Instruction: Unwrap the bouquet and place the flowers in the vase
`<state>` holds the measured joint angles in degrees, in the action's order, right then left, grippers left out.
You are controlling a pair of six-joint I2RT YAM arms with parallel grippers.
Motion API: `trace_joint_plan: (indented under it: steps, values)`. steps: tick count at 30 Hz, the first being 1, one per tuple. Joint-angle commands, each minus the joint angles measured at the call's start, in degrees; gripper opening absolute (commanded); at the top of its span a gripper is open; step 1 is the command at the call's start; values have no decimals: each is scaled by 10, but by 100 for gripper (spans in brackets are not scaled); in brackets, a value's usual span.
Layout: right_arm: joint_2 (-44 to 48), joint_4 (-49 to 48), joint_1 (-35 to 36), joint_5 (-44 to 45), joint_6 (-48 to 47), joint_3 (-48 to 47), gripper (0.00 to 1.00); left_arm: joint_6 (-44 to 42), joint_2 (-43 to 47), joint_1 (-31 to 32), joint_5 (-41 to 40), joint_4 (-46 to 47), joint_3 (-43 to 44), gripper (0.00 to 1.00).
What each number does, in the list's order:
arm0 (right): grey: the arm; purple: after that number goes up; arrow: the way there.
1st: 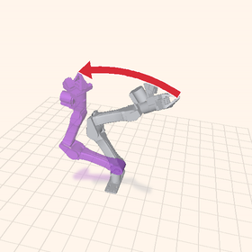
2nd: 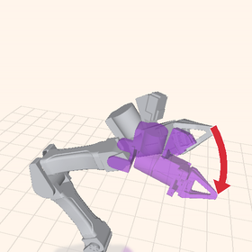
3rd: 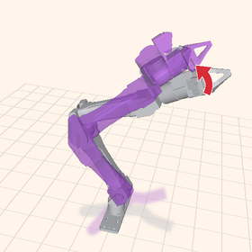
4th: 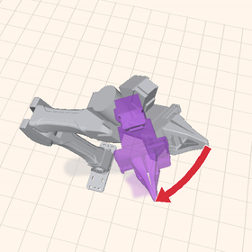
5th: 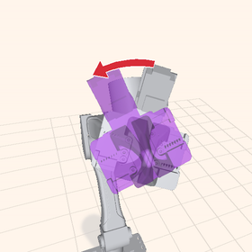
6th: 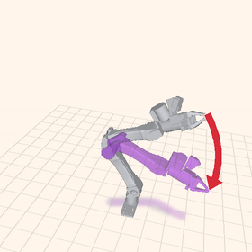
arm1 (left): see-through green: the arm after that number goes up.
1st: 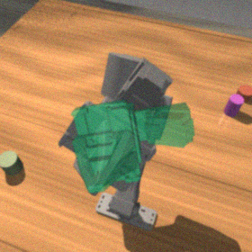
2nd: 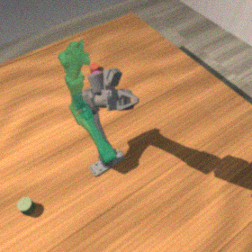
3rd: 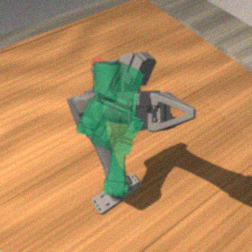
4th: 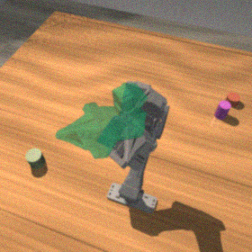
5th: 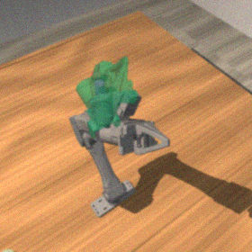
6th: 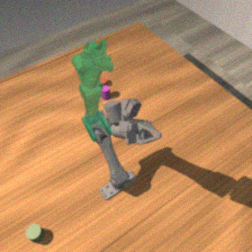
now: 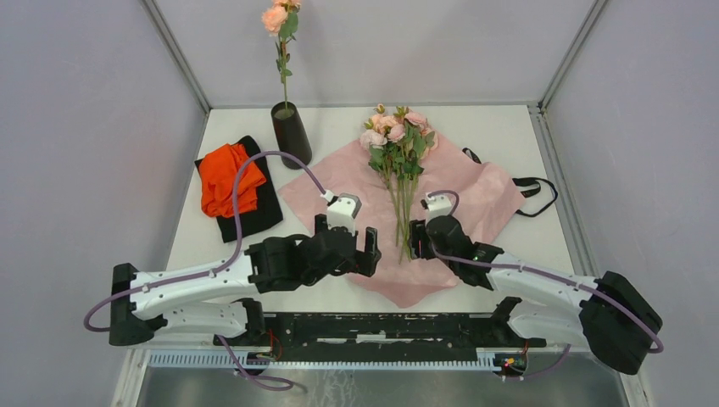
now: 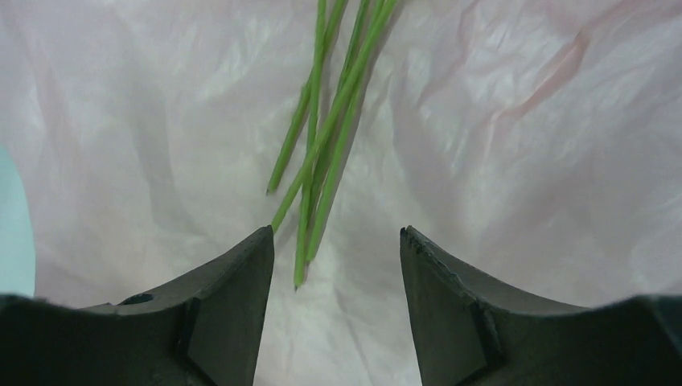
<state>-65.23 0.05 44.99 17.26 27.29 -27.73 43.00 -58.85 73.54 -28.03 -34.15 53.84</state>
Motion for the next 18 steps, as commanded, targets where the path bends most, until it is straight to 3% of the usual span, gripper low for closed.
trace_joint_plan:
  steps: [1,9,18]
  values:
    - [43,19,68,33,65,52,64,-10,-20,-9,-83,29,12,100]
    - [8,47,215,98,139,79,65,-24,-33,-26,-92,44,24,100]
    - [-6,39,260,111,174,94,65,-57,-30,-90,-61,53,33,100]
